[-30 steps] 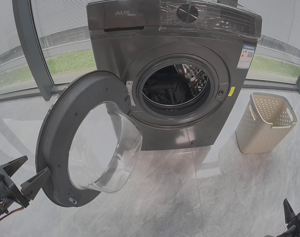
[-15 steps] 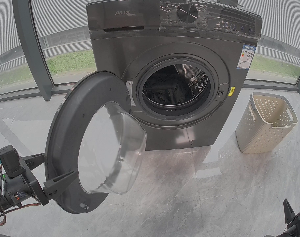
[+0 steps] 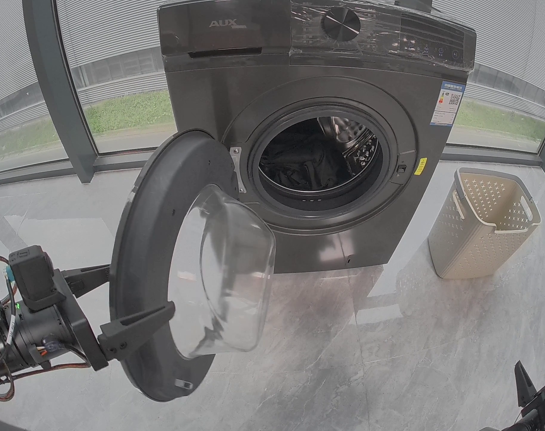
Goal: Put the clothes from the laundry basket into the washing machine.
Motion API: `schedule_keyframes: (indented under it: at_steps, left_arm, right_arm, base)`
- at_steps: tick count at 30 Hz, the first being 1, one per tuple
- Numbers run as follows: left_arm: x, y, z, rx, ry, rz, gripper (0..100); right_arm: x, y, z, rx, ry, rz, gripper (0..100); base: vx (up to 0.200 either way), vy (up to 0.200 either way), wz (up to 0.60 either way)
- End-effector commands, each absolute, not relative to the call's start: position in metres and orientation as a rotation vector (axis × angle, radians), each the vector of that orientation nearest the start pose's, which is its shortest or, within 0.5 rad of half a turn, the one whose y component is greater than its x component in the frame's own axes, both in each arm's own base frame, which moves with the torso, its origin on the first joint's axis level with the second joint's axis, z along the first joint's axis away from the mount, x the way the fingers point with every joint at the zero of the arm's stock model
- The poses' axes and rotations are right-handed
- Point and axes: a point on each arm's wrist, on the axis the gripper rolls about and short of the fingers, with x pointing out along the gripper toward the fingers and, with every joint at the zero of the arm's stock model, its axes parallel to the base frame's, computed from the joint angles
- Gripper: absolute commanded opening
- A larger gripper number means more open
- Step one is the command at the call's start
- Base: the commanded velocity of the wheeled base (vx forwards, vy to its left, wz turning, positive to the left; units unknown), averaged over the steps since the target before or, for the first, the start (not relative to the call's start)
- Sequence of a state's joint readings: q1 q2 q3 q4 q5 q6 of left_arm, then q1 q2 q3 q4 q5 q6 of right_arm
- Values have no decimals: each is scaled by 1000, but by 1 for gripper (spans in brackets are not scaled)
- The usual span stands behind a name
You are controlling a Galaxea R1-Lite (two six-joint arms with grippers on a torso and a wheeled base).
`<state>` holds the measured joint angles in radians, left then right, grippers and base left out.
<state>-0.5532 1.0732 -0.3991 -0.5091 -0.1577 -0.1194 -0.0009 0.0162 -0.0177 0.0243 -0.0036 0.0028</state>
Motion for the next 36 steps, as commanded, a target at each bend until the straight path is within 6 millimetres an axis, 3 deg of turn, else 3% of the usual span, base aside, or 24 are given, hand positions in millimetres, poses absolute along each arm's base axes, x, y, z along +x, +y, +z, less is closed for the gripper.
schedule_keyframes:
  at_steps: [1, 5, 11, 16, 19, 23, 24, 31, 36]
  left_arm:
    - [126, -97, 200, -71, 230, -783, 100]
    - [125, -104, 203, -100, 208, -820, 100]
    - [115, -95, 206, -117, 151, -815, 100]
    - [85, -66, 211, -146, 40, -747, 100]
    - [88, -55, 205, -123, 53, -603, 100]
    - [100, -59, 198, -75, 120, -564, 100]
    - [115, -67, 192, -53, 175, -554, 100]
    - [168, -95, 182, -30, 252, -536, 100]
    - [192, -110, 181, -32, 224, -520, 100]
  right_arm:
    - [-23, 0, 75, 3, 20, -5, 100]
    - [-23, 0, 75, 3, 20, -3, 100]
    - [-23, 0, 76, 3, 18, -5, 100]
    - [-23, 0, 75, 3, 20, -3, 100]
    - [-23, 0, 75, 2, 20, -3, 100]
    - [-23, 0, 75, 3, 20, -3, 100]
    - [-23, 0, 75, 2, 20, -3, 100]
    - [-23, 0, 75, 3, 20, -5, 100]
    - [-23, 0, 75, 3, 20, -3, 100]
  base:
    - [0, 0, 0]
    - [0, 0, 0]
    - [0, 0, 0]
    - [0, 0, 0]
    - [0, 0, 0]
    - [0, 0, 0]
    - [0, 0, 0]
    - [0, 0, 0]
    - [0, 0, 0]
